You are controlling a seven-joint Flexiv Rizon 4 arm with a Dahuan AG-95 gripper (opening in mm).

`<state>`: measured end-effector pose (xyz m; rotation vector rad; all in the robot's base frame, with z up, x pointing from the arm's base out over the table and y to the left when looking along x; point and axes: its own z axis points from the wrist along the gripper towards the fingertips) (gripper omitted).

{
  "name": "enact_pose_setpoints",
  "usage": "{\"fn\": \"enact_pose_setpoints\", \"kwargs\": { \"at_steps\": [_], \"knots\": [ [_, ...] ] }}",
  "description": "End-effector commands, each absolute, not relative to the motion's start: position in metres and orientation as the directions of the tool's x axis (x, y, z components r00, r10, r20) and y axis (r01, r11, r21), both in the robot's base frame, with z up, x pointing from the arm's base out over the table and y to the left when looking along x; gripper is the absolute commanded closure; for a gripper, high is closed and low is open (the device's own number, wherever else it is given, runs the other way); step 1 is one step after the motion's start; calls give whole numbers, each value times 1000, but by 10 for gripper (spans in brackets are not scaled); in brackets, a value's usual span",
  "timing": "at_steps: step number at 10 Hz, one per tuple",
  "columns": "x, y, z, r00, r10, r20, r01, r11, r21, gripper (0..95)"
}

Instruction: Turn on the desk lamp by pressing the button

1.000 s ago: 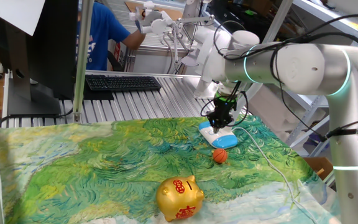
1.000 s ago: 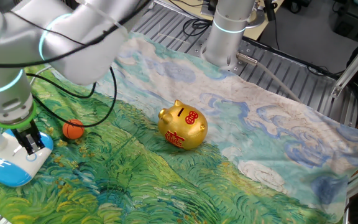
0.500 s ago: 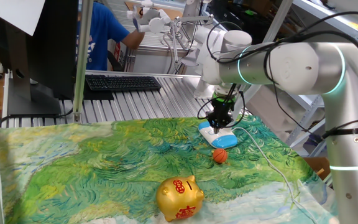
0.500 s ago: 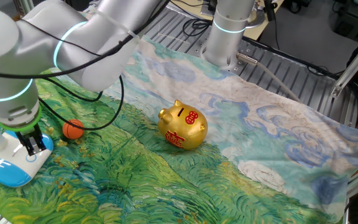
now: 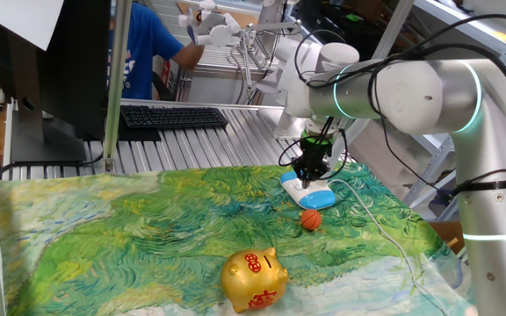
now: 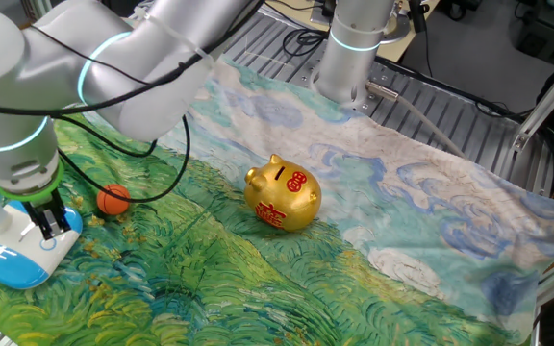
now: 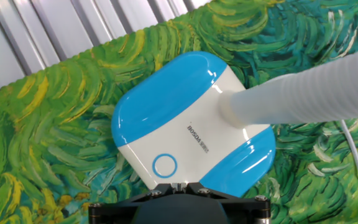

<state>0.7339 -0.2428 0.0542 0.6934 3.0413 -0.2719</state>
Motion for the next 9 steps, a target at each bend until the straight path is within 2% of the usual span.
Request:
{"fn": "enact_pose_setpoints", "kwargs": {
  "at_steps": [1, 9],
  "knots": [
    [735, -241, 53, -896, 441, -53, 443, 880, -171, 950],
    [733, -230, 50, -885, 462, -58, 465, 869, -171, 950]
  ]
}}
